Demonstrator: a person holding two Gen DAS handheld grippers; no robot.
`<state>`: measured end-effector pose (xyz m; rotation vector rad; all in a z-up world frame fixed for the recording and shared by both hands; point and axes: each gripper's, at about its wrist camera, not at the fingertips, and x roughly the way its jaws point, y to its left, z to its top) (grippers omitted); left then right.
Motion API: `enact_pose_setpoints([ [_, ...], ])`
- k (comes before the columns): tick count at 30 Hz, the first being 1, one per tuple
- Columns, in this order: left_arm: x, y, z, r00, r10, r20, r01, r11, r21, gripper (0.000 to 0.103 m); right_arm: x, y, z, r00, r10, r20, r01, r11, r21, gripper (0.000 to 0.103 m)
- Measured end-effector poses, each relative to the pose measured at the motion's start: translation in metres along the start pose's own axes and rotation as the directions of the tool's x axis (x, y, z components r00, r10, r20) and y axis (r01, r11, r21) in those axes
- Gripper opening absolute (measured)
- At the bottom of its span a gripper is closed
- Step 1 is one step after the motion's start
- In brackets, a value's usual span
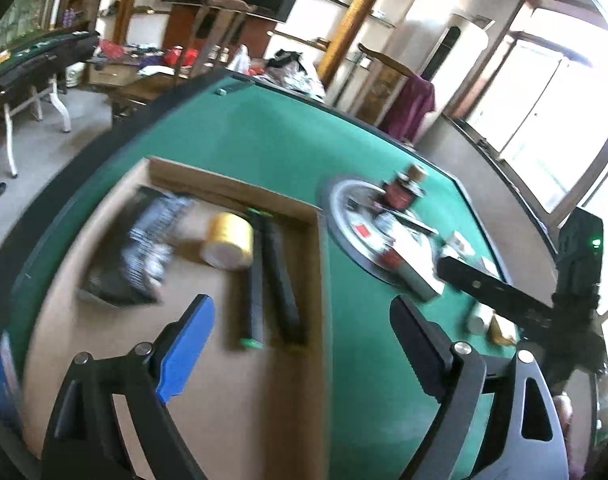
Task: Organize objects
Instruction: 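Withdraw both grippers from the box back over the table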
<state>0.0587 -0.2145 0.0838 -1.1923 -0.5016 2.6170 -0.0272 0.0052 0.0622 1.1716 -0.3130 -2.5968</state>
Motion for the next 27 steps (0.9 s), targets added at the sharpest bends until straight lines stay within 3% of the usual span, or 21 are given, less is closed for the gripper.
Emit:
enact_pose_setpoints([
  [5, 0.009, -0.033, -0.017, 0.998, -0.042, -0.039, 0.043, 0.999, 0.016, 0.089, -0.03, -0.039, -0.01, 0.994, -0.084, 0.072, 0.083, 0.996, 0.015, 0.086],
  [14, 0.023, -0.075, -0.035, 0.993, -0.028, -0.112, 0.036, 0.997, 0.063, 0.089, -0.074, -0.117, -0.005, 0.976, -0.17, 0.139, 0.156, 0.982, 0.105, 0.087],
  [18, 0.003, -0.095, -0.022, 0.996, -0.035, -0.076, 0.044, 0.992, 0.12, 0.089, -0.121, -0.145, 0.03, 0.957, -0.221, 0.188, 0.203, 0.973, 0.109, 0.087],
  [23, -0.032, -0.119, 0.007, 0.998, -0.061, -0.022, 0.064, 0.979, 0.194, 0.089, -0.214, -0.151, 0.103, 0.915, -0.291, 0.281, 0.278, 0.957, 0.088, 0.087],
  [26, -0.055, -0.132, 0.026, 0.998, -0.053, 0.044, 0.04, 0.967, 0.252, 0.089, -0.269, -0.138, 0.152, 0.874, -0.373, 0.31, 0.375, 0.925, 0.056, 0.089],
  [27, -0.063, -0.135, 0.033, 0.997, -0.054, 0.06, 0.036, 0.964, 0.265, 0.089, -0.289, -0.131, 0.173, 0.852, -0.419, 0.315, 0.429, 0.902, 0.04, 0.09],
])
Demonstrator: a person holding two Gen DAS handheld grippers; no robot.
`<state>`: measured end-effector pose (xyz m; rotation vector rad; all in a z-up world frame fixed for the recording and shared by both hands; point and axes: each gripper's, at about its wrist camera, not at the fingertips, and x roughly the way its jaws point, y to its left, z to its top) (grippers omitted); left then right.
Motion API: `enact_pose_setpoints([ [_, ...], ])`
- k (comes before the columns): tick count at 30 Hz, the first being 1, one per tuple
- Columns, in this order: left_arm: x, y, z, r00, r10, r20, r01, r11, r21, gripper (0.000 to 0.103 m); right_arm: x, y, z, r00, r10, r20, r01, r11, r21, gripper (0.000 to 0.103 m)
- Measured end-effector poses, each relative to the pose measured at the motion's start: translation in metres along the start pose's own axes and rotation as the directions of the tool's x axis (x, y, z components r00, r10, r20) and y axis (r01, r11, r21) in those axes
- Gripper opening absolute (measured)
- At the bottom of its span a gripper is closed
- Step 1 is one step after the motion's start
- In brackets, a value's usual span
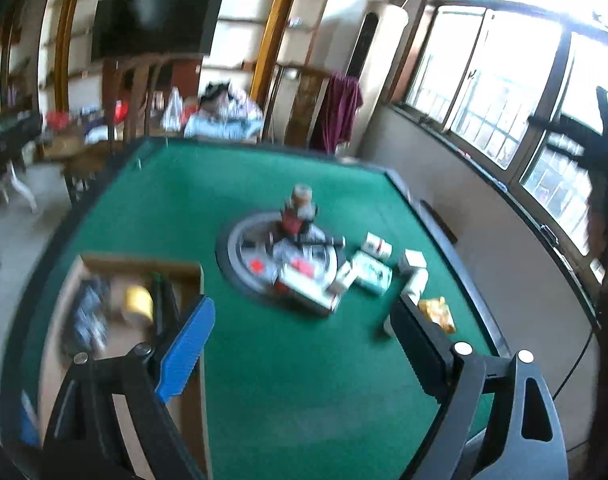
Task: Organize objects
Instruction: 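Withdraw both grippers from the box back over the table, then grasp the white-grey product box with the left gripper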
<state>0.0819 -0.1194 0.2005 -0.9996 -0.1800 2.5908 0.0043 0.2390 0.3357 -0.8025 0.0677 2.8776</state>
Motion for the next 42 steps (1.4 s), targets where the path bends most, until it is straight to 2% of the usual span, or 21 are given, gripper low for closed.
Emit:
enact_pose_setpoints([
  [4, -0.015, 0.002, 0.024, 0.999, 0.006, 0.032, -0.007, 1.0, 0.025, 0.091, -0.042, 0.004, 0.074, 0.98, -0.193, 0.042, 0.197, 0.974, -0.112, 0.092],
  [8, -0.02, 0.008, 0.039, 0.999, 0.027, 0.044, -0.029, 0.999, 0.046, 0.091, -0.067, 0.003, 0.139, 0.939, -0.337, 0.061, 0.343, 0.929, -0.141, 0.093],
  [9, -0.02, 0.011, 0.043, 0.999, 0.028, 0.043, -0.03, 0.998, 0.048, 0.091, -0.071, 0.005, 0.153, 0.915, -0.397, 0.077, 0.404, 0.9, -0.162, 0.093],
  [12, -0.019, 0.022, 0.049, 0.998, 0.036, 0.05, -0.039, 0.998, 0.044, 0.092, -0.073, 0.019, 0.179, 0.818, -0.55, 0.169, 0.575, 0.782, -0.241, 0.098],
  [13, -0.018, 0.026, 0.05, 0.998, 0.034, 0.051, -0.036, 0.999, 0.037, 0.092, -0.071, 0.025, 0.179, 0.805, -0.562, 0.189, 0.593, 0.763, -0.257, 0.099],
  [14, -0.015, 0.03, 0.05, 0.998, 0.033, 0.049, -0.035, 0.999, 0.03, 0.092, -0.07, 0.028, 0.175, 0.806, -0.558, 0.198, 0.592, 0.764, -0.256, 0.102],
  [17, -0.006, 0.045, 0.042, 0.999, 0.024, 0.042, -0.024, 1.0, -0.003, 0.092, -0.06, 0.037, 0.136, 0.874, -0.444, 0.198, 0.484, 0.831, -0.275, 0.103],
  [21, 0.014, 0.061, 0.025, 1.0, 0.012, 0.007, -0.011, 0.999, -0.049, 0.092, -0.017, 0.04, 0.042, 0.947, -0.311, 0.074, 0.32, 0.911, -0.261, 0.103],
  [25, 0.037, 0.065, 0.006, 1.0, 0.006, -0.023, -0.009, 0.995, -0.098, 0.092, 0.026, 0.032, -0.064, 0.984, -0.179, -0.023, 0.174, 0.977, -0.126, 0.103],
  [28, 0.061, 0.057, -0.01, 0.998, -0.003, -0.058, -0.003, 0.994, -0.11, 0.092, 0.055, 0.02, -0.132, 0.993, -0.092, -0.078, 0.095, 0.995, 0.036, 0.103],
  [30, 0.078, 0.048, -0.019, 0.996, -0.006, -0.089, -0.003, 0.995, -0.099, 0.092, 0.08, 0.007, -0.169, 0.994, -0.045, -0.101, 0.061, 0.985, 0.161, 0.103],
  [34, 0.114, 0.023, -0.033, 0.989, 0.018, -0.147, -0.027, 0.998, -0.065, 0.092, 0.128, -0.019, -0.204, 0.988, 0.005, -0.152, 0.043, 0.949, 0.313, 0.103],
  [38, 0.147, 0.018, -0.039, 0.981, 0.052, -0.189, -0.078, 0.988, -0.134, 0.092, 0.145, -0.028, -0.226, 0.991, -0.021, -0.131, 0.065, 0.938, 0.341, 0.103],
  [42, 0.181, 0.026, -0.034, 0.973, 0.135, -0.185, -0.179, 0.953, -0.246, 0.092, 0.152, -0.029, -0.238, 0.992, -0.026, -0.122, 0.065, 0.941, 0.331, 0.103],
])
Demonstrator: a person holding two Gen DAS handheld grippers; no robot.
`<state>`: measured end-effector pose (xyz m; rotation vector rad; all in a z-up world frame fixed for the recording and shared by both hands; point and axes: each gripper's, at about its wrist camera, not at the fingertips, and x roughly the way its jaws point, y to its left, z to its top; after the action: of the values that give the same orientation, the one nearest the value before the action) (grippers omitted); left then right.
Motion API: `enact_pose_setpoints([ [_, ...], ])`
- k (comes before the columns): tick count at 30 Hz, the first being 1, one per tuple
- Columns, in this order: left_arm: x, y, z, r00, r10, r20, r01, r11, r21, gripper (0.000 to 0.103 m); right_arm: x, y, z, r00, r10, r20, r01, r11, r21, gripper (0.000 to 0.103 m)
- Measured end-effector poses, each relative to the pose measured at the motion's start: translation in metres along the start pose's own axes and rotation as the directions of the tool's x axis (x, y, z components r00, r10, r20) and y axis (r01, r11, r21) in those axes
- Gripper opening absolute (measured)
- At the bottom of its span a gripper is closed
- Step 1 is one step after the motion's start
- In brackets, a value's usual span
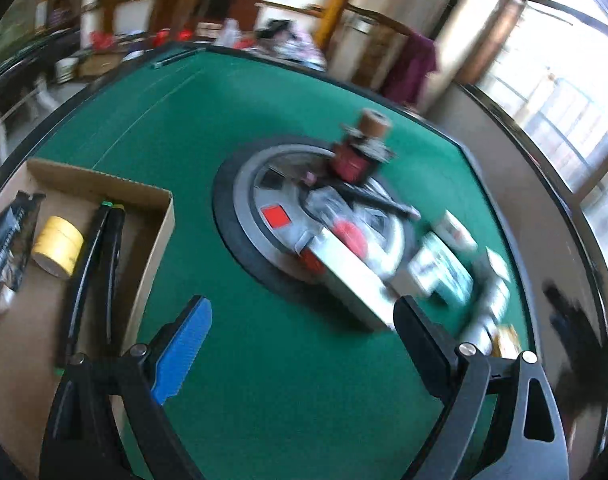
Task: Organize objects
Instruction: 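Grasp the white-grey product box with the left gripper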
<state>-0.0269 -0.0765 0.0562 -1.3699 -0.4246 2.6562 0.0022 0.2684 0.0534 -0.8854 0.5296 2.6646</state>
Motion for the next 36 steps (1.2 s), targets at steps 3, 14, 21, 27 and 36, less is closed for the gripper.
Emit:
enact_pose_setpoints([
  [3, 0.022, -0.004, 0.009, 0.995, 0.094, 0.041, -0.092, 0.994, -0.054, 0.092, 0.005, -0.004, -0.004, 0.999, 0.025, -0.025, -0.024, 1.0, 0.01, 0.103],
  [14, 0.066, -0.04, 0.006, 0.96, 0.267, 0.088, -0.271, 0.962, 0.037, 0.094, 0.004, -0.002, -0.01, 0.992, 0.111, -0.065, -0.109, 0.993, 0.041, 0.103],
  [21, 0.079, -0.04, -0.013, 0.973, 0.232, -0.006, -0.228, 0.96, 0.162, 0.082, 0.003, 0.002, -0.012, 0.993, 0.1, -0.063, -0.099, 0.995, 0.026, 0.103],
  [27, 0.057, -0.027, -0.026, 0.984, 0.177, -0.034, -0.167, 0.965, 0.201, 0.055, 0.007, 0.004, -0.015, 0.992, 0.098, -0.084, -0.097, 0.995, 0.019, 0.103],
  [36, 0.034, -0.025, -0.052, 0.987, -0.031, -0.158, 0.072, 0.963, 0.259, 0.063, 0.012, 0.012, -0.022, 0.99, 0.086, -0.114, -0.087, 0.996, -0.012, 0.103],
])
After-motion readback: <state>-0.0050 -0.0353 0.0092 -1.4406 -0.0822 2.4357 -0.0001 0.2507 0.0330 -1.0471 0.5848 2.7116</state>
